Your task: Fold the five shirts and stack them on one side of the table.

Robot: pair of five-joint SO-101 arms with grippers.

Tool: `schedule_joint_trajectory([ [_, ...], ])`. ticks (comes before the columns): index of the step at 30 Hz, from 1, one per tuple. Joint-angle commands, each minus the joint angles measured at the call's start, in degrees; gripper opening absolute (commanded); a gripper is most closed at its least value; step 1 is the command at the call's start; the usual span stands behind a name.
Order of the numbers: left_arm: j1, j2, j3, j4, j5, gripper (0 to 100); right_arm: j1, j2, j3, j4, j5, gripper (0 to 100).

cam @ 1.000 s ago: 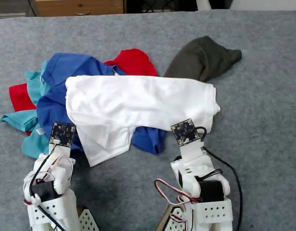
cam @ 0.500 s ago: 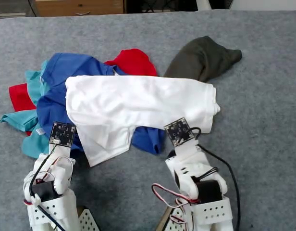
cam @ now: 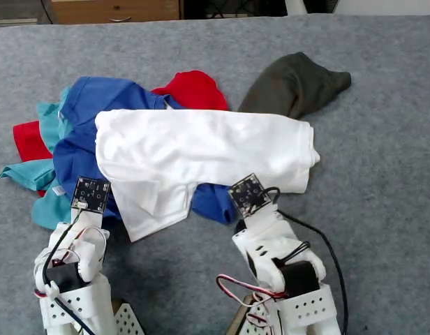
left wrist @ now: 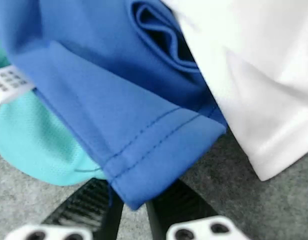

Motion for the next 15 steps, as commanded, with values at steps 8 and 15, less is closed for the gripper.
schedule_joint_trajectory([
  [8, -0.13, -0.35, 0.84, -0.62, -0.35, 3, -0.97, -3.91, -0.22, -0.79, 5.19, 1.5],
  [15, -0.13, -0.35, 0.84, -0.62, -0.35, 3, -0.26, -3.91, -0.75, 1.93, 9.23, 1.5],
])
